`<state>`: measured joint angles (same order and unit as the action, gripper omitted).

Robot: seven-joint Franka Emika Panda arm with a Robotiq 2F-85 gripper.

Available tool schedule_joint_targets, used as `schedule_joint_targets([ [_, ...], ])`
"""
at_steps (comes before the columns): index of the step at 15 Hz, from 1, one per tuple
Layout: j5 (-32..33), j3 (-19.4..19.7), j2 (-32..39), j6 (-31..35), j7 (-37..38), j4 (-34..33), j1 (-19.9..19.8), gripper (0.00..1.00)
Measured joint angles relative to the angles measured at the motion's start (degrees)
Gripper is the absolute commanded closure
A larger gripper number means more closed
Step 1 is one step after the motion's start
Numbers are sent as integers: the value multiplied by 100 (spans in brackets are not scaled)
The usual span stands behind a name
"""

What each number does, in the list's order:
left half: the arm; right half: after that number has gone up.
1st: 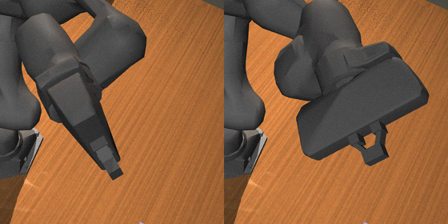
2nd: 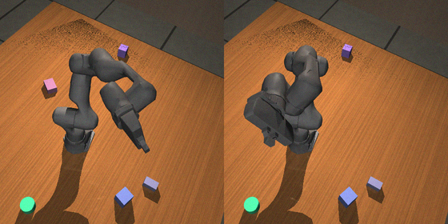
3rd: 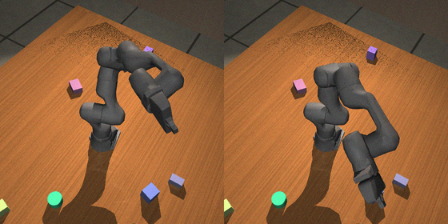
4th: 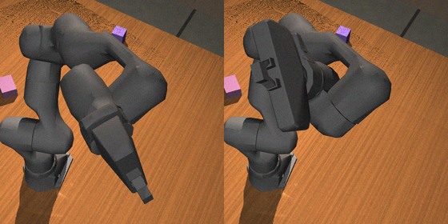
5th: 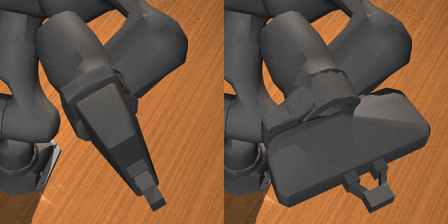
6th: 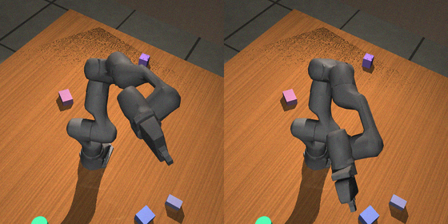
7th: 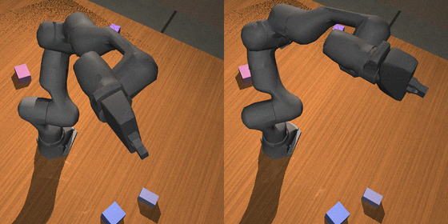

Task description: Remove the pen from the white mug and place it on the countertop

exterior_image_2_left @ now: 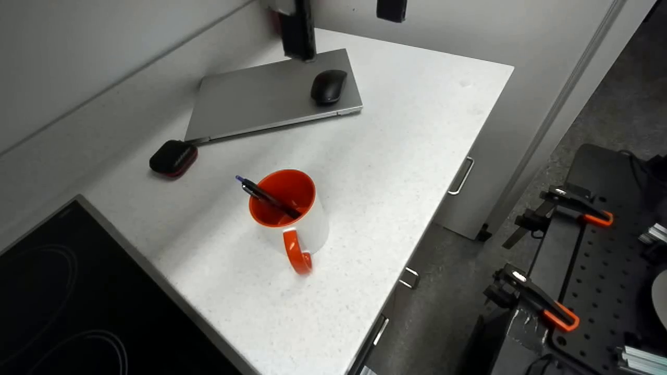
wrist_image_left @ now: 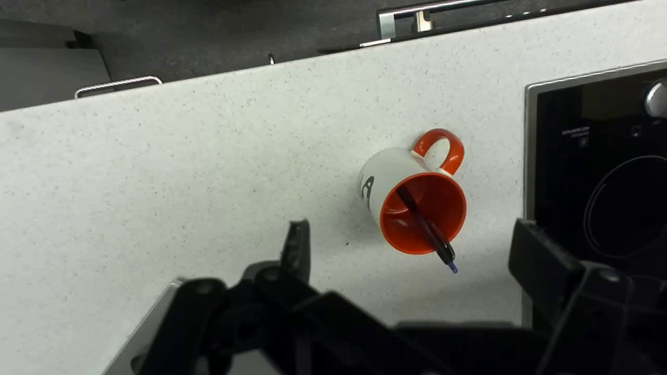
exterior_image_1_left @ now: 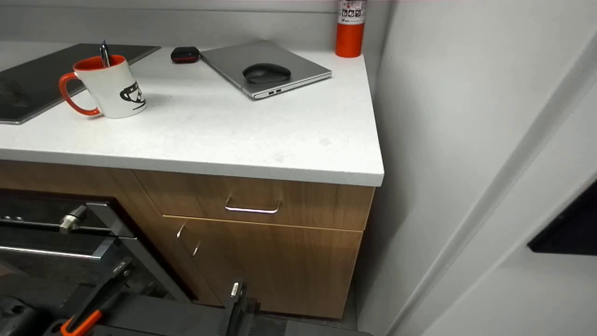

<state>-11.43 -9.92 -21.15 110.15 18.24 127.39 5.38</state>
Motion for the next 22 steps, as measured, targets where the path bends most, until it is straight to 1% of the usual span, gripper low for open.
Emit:
schedule_joint_targets([
  [2, 0, 0, 20, 57, -46, 19, 0, 0],
  [3, 0, 0, 54, 186, -110, 52, 1, 0],
  [5, -3, 3, 209, 656, -240, 169, 1, 0],
  [8, -23, 6, 625, 1451, -468, 319, 13, 0],
  [11, -25, 5, 1113, 1980, -676, 274, 88, 0],
  [15, -158, 3, 1574, 2066, -911, 24, 227, 0],
  [22, -158, 3, 1637, 2067, -925, -18, 240, 0],
])
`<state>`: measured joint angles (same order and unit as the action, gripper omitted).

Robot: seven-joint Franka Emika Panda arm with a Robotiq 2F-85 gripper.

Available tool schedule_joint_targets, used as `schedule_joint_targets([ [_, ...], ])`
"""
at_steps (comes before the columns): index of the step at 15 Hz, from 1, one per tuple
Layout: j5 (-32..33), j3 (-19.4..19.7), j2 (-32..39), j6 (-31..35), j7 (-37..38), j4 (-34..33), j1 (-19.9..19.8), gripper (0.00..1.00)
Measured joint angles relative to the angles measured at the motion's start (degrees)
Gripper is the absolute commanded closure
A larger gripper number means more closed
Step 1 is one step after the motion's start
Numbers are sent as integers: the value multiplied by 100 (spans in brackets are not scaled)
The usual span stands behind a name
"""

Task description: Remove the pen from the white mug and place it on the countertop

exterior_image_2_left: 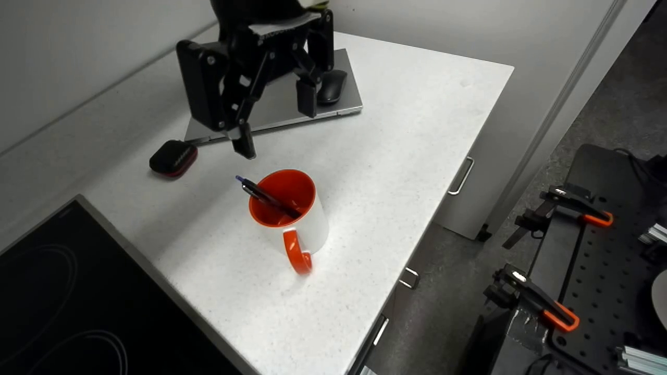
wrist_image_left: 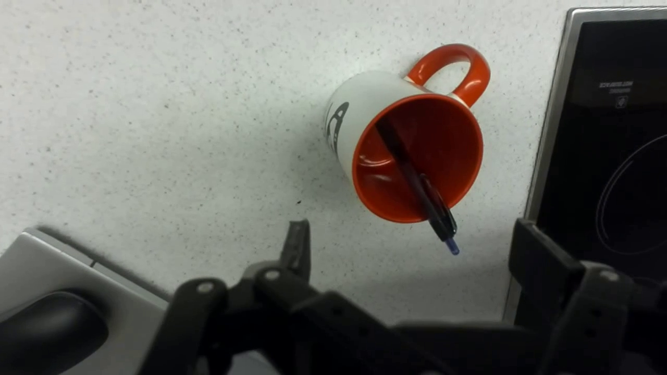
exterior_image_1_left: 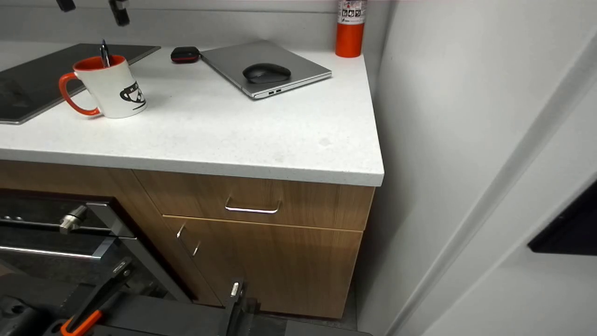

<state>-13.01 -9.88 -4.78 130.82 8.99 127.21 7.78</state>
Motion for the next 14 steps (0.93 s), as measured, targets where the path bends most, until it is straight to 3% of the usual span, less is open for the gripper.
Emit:
schedule_joint_targets([
  [6, 7, -23, 416, 768, -91, -32, 84, 0],
  [14, 224, -112, 1003, 1171, -197, -183, 258, 0],
])
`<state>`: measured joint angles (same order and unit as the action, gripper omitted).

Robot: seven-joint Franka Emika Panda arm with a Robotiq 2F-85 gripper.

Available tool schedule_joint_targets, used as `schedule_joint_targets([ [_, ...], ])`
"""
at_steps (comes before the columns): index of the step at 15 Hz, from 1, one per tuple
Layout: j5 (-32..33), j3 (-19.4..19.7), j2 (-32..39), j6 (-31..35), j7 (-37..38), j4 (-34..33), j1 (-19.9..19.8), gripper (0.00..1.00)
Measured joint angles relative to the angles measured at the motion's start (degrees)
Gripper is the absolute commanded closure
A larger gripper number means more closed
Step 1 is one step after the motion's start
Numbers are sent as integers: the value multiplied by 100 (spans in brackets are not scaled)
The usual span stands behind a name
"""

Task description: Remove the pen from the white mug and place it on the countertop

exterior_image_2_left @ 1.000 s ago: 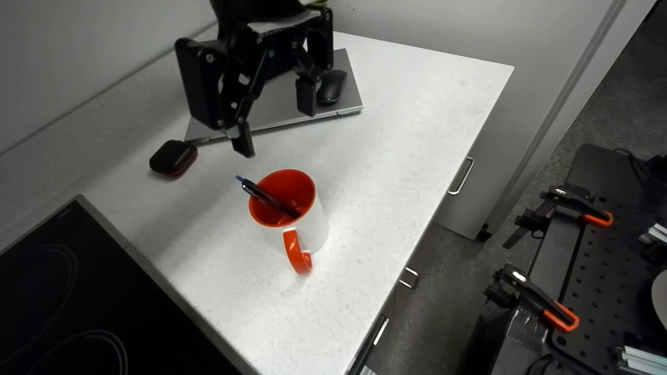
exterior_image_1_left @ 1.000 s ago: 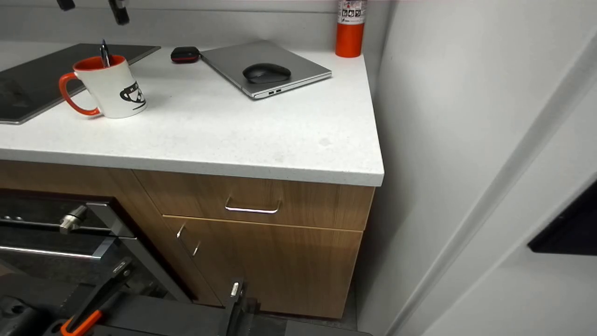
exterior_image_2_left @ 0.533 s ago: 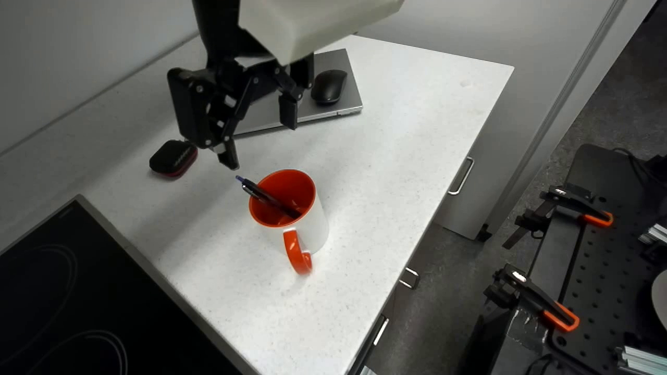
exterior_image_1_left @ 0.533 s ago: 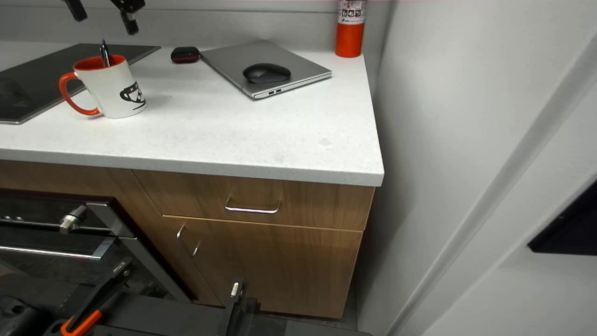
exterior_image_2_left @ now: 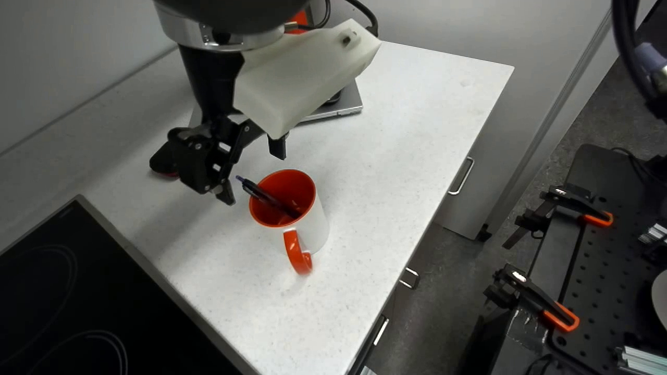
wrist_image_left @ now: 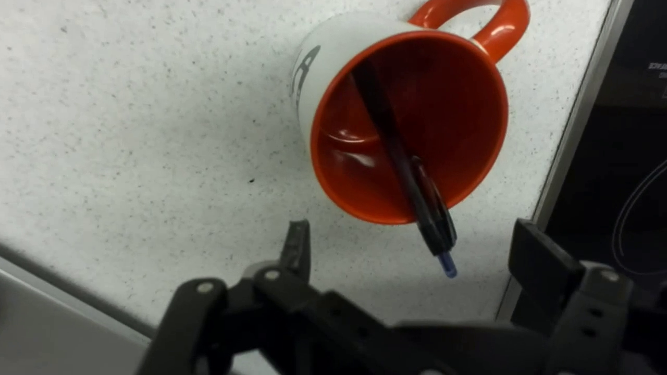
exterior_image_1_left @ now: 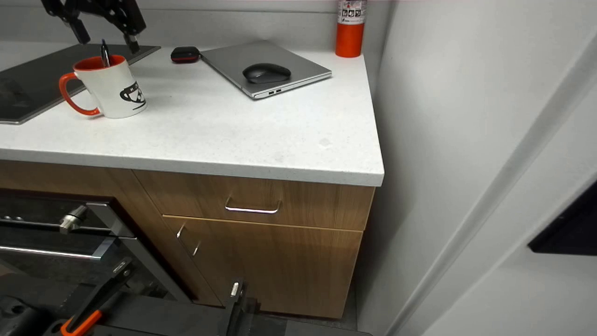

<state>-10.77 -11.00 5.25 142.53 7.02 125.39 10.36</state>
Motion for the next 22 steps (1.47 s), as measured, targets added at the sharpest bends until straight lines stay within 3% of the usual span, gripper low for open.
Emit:
schedule_joint_targets([
  [2, 143, -31, -13, 32, 0, -8, 31, 0],
  [3, 213, -43, -23, 32, 0, -12, 49, 10],
  [4, 260, -55, -31, 32, 0, -15, 72, 26],
  [12, 337, -135, -38, 36, 0, -39, 147, 98],
  [22, 472, -26, -189, 111, 43, -13, 131, 100],
])
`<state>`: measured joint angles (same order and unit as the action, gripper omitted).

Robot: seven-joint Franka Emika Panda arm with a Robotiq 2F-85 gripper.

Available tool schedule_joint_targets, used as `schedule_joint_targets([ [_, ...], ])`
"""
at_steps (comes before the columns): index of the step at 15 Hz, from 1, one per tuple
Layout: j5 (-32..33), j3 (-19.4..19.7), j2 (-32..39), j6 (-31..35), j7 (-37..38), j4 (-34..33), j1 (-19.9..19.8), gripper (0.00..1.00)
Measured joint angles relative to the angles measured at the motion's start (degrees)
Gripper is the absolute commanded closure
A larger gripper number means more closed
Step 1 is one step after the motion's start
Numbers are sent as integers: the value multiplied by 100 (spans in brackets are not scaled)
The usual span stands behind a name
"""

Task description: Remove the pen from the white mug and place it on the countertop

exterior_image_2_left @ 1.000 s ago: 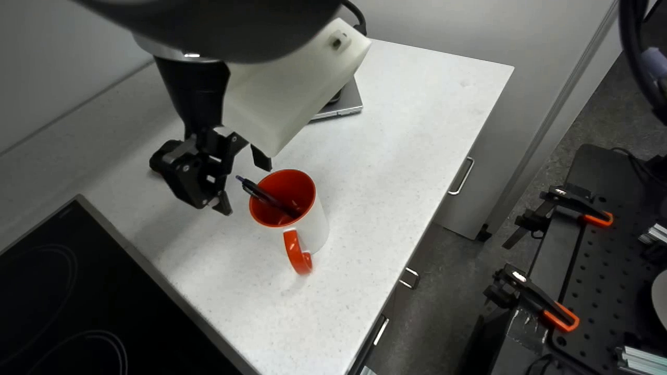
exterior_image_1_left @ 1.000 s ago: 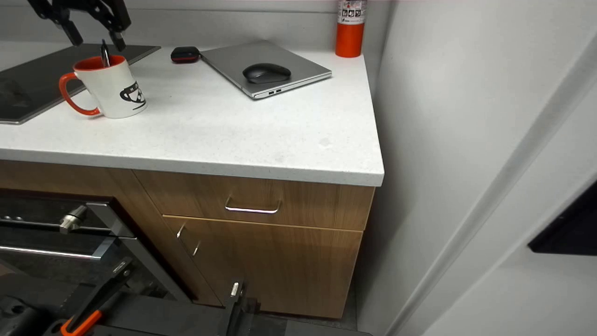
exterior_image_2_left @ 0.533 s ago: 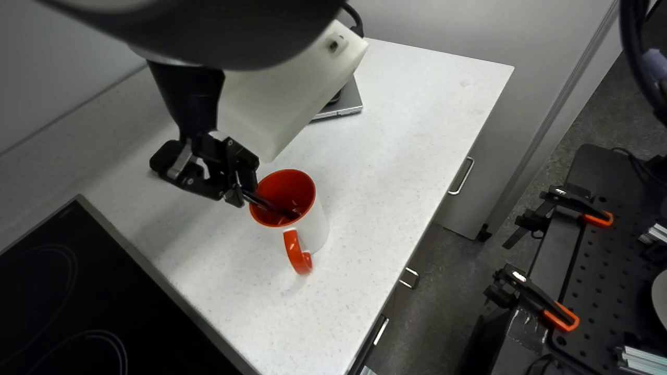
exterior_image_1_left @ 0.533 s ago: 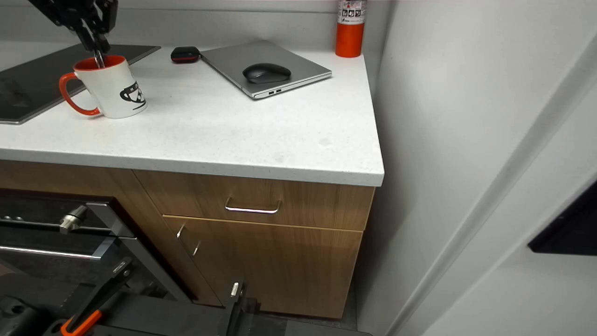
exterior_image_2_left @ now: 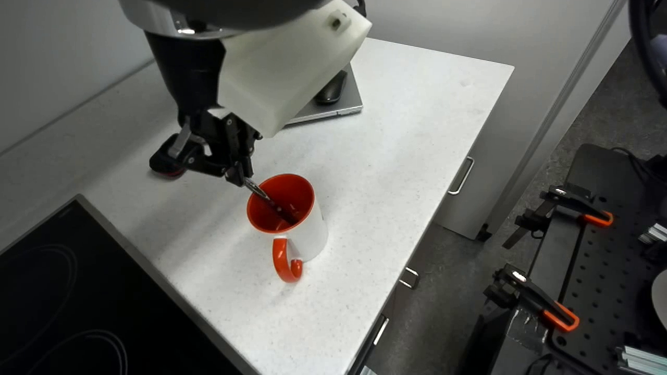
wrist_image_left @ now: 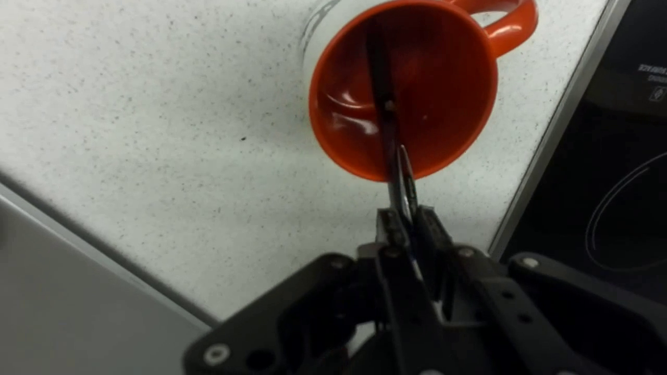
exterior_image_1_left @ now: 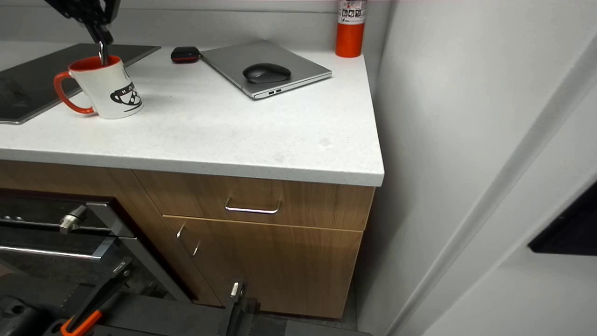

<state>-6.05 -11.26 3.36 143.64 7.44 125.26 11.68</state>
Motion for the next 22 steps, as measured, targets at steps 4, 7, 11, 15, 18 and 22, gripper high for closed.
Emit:
schedule_joint_targets([
  [4, 0, 91, -482, 499, 177, 266, -59, 100],
  [7, -9, 142, -902, 825, 396, 550, -95, 100],
  [11, -242, 168, -1483, 1443, 602, 1026, -136, 100],
  [15, -163, 143, -2021, 1522, 939, 1515, -339, 100],
  [18, 10, 98, -2281, 979, 1252, 1773, -570, 100],
  [22, 214, 51, -2442, -234, 1706, 1863, -853, 100],
])
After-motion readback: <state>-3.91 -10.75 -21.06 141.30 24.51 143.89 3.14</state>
